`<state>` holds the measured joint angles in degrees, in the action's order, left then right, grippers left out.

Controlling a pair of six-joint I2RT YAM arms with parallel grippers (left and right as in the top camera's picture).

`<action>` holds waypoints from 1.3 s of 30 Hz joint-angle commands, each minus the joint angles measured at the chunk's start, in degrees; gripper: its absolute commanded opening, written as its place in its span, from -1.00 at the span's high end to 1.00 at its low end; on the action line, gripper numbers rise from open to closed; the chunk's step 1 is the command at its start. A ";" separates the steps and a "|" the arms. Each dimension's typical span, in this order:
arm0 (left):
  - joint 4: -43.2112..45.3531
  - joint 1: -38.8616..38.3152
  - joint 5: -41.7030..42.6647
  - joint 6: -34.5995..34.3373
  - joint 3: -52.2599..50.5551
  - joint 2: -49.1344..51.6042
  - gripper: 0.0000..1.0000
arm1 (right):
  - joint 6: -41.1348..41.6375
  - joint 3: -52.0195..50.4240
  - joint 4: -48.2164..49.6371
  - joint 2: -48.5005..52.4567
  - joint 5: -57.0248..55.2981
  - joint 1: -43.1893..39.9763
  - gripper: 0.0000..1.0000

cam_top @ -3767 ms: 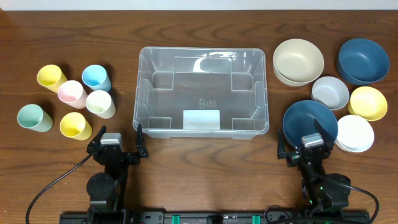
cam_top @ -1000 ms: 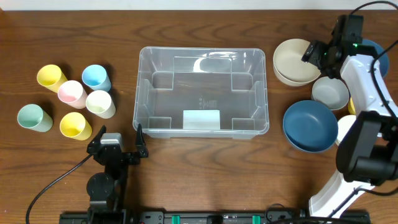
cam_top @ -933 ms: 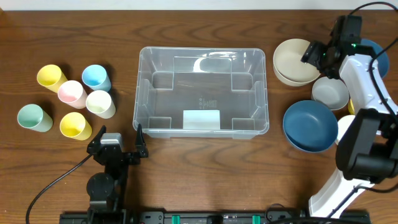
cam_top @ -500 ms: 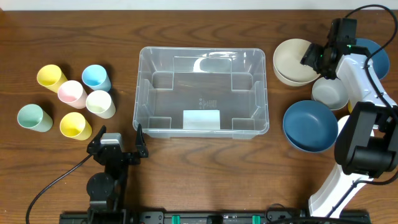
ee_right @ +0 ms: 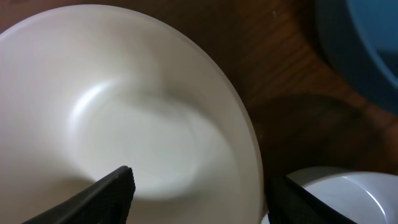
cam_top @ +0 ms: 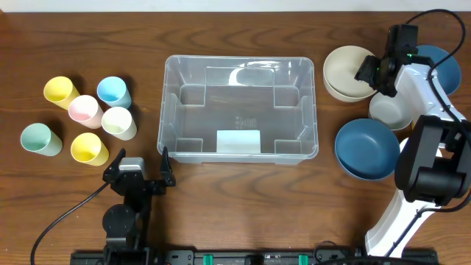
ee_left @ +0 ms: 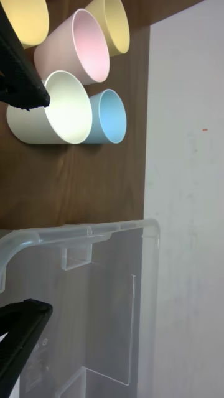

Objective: Pack container
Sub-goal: 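Reach the right gripper to the cream bowl and grip its rim, then lift the cream bowl and carry it over the clear bin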

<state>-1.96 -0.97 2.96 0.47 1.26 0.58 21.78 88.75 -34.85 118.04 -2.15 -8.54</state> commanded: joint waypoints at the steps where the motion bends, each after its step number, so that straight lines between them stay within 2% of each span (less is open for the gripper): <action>1: -2.01 -0.20 -0.63 0.81 -1.03 -0.35 -0.96 | -0.17 0.31 0.02 0.37 -1.53 0.07 -0.31; 7: -2.01 -0.20 -0.63 0.81 -1.03 -0.35 -0.96 | -0.17 0.31 0.48 0.39 -1.53 0.07 0.05; 15: -2.01 -0.20 -0.63 0.81 -1.03 -0.35 -0.96 | -0.15 0.26 -0.24 0.81 -2.19 0.07 0.27; 34: -2.01 -0.20 -0.63 0.81 -1.03 -0.35 -0.96 | 1.11 0.42 0.90 3.69 -2.32 -0.52 0.43; 39: -2.01 -0.20 -0.63 0.81 -1.03 -0.35 -0.96 | 1.09 0.81 0.79 3.17 -2.34 -0.63 0.66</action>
<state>-1.96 -0.97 2.96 0.47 1.26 0.58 22.28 88.75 -34.00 121.64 -3.75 -8.58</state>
